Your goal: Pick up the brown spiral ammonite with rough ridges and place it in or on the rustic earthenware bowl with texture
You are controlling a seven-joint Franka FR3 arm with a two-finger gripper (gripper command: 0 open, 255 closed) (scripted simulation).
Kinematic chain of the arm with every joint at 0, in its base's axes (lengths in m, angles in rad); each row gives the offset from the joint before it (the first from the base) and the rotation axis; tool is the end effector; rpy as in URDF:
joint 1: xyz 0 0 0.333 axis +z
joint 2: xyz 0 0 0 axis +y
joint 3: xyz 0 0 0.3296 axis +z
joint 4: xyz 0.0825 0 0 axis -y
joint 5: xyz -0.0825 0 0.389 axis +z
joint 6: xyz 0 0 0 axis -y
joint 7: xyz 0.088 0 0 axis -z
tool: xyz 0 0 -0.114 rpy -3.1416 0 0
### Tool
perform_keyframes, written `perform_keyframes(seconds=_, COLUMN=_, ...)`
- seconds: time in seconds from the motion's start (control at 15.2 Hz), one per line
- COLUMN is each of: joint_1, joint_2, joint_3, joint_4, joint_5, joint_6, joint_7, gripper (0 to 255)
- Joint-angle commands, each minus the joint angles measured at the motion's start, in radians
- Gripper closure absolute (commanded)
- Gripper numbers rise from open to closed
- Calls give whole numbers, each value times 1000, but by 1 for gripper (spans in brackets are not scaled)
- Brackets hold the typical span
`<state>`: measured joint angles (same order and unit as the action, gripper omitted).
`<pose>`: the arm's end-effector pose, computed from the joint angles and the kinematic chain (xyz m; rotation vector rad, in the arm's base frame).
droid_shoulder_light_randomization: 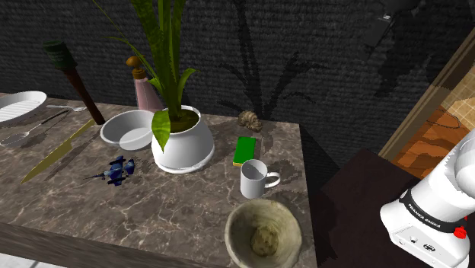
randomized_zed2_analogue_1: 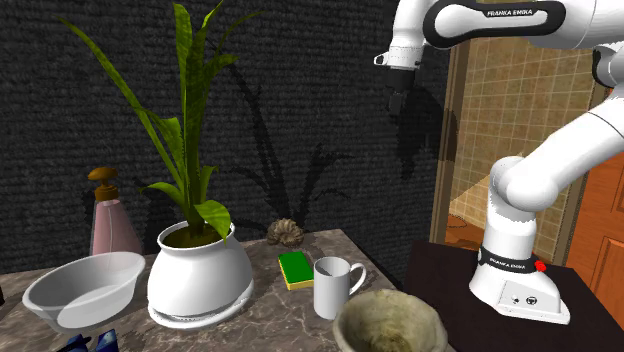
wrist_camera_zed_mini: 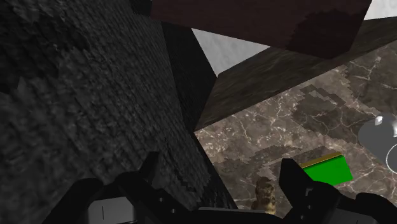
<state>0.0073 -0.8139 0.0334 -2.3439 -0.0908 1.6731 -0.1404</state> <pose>0.3057 0.0067 0.6178 3.0004 0.2635 0.2056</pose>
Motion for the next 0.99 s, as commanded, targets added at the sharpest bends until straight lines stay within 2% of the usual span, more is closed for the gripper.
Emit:
perform_keyframes(seconds=0.0, joint_1=0, joint_2=0, joint_3=0, joint_4=0, joint_5=0, joint_6=0, joint_7=0, gripper=0)
perform_keyframes(seconds=0.46, joint_1=9, joint_2=198, joint_3=50, joint_4=-14, joint_5=43, joint_6=184, joint_7=93, gripper=0)
perform_keyframes(seconds=0.92, joint_1=14, joint_2=436, joint_3=98, joint_4=36, joint_5=65, joint_6=347, joint_7=180, gripper=0)
